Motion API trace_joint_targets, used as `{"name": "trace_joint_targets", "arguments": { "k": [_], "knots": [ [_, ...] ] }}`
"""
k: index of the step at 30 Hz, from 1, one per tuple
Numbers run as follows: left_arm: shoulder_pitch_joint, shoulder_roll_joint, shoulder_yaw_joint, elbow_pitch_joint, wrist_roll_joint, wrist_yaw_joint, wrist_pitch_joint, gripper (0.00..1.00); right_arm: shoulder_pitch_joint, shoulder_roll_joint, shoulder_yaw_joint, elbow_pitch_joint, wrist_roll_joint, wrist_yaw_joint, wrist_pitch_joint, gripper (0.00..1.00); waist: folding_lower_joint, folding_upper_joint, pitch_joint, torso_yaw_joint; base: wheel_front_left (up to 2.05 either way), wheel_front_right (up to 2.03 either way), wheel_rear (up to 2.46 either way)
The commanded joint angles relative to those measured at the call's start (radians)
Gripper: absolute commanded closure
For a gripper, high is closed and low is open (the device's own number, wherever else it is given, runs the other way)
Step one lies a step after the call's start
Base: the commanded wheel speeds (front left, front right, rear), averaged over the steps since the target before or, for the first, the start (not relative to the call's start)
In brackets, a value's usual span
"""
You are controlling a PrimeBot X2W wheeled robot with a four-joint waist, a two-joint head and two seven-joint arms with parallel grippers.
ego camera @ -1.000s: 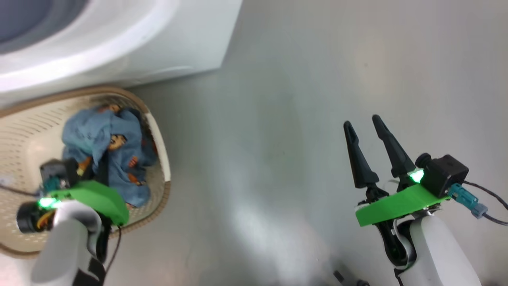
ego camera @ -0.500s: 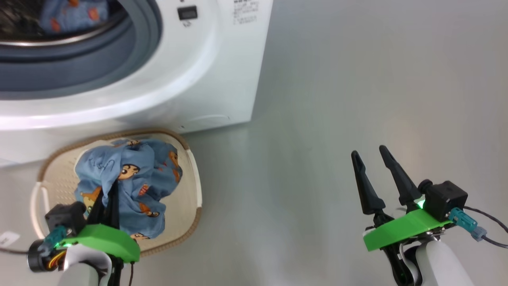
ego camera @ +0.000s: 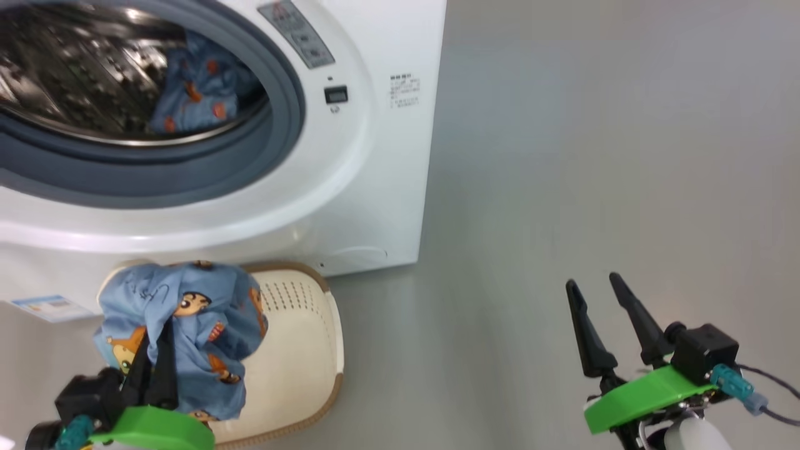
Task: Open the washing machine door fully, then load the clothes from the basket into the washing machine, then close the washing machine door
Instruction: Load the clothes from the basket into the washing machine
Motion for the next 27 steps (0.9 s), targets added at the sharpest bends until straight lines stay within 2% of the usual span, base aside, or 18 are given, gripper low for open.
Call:
{"name": "trace_joint_targets", "arguments": {
  "k": [1, 7, 14, 27],
  "knots": [
    [0.010, 0.011, 0.028, -0.042, 0.012, 0.010, -0.013, 1.00, 0.013, 0.001, 0.019, -0.020, -0.013, 0.002, -0.006, 0.00, 0.0001, -0.0001, -0.065, 0.013, 0.00, 0.00, 0.00],
    [0.097, 0.011, -0.012, -0.145, -0.009, 0.059, -0.014, 1.00, 0.056, 0.003, 0.012, -0.021, -0.028, 0.002, -0.006, 0.00, 0.0001, -0.0001, -0.136, 0.008, 0.00, 0.00, 0.00],
    [0.191, 0.010, -0.018, -0.210, -0.019, 0.091, -0.014, 1.00, 0.089, 0.006, 0.019, -0.014, -0.039, 0.002, -0.006, 0.00, 0.0001, -0.0001, -0.204, -0.010, 0.00, 0.00, 0.00],
    [0.242, 0.010, -0.005, -0.258, -0.036, 0.134, -0.014, 1.00, 0.110, 0.009, 0.007, -0.029, -0.047, 0.002, -0.006, 0.00, 0.0001, -0.0001, -0.221, -0.003, 0.00, 0.00, 0.00]
  ]
}}
